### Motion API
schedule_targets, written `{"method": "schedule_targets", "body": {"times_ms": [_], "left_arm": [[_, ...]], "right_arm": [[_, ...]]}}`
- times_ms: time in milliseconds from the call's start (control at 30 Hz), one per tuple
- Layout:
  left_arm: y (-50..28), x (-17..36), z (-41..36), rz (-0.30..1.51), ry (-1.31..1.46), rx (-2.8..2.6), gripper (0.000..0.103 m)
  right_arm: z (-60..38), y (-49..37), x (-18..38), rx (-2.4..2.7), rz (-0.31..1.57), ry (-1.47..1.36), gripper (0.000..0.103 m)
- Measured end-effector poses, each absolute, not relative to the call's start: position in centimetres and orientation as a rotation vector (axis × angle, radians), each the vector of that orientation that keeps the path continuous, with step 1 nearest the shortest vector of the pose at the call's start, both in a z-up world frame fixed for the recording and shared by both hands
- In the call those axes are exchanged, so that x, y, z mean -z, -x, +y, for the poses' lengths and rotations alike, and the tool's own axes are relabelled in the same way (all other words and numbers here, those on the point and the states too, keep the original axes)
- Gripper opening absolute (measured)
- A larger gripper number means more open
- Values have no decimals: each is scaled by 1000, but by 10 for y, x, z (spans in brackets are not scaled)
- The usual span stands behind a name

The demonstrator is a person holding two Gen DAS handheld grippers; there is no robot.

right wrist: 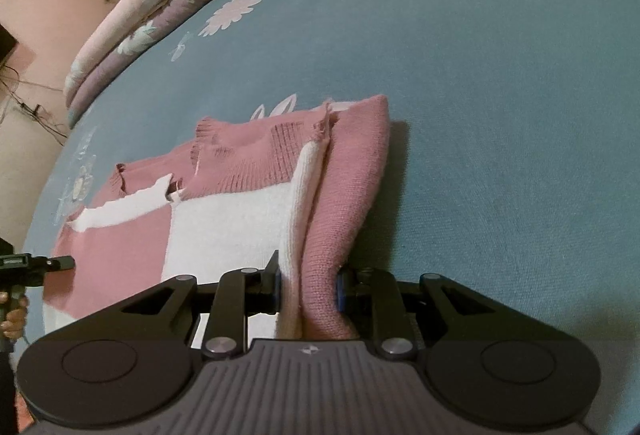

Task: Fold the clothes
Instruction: 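Lift the gripped sweater edge with both grippers and fold it over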

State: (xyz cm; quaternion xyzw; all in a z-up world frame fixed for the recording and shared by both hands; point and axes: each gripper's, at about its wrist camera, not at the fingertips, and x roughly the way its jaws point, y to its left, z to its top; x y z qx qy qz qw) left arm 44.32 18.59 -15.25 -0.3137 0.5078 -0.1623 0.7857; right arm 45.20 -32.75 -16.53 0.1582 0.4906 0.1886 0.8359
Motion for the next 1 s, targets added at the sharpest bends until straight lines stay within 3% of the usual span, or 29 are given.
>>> {"method": "schedule_targets", "body": {"times_ms": [100,567,1000], "left_arm": [[-442,147,180,1105,627,297,21],[-435,106,118,1108,203,117,21],[-422,51,80,1034,73,130,18]], "right_arm": [[-315,-448,162,-359,1023,-273,25],[-284,-430,141,-212,957,-194,23],[-285,-383,76,-305,858,-222,22]]}}
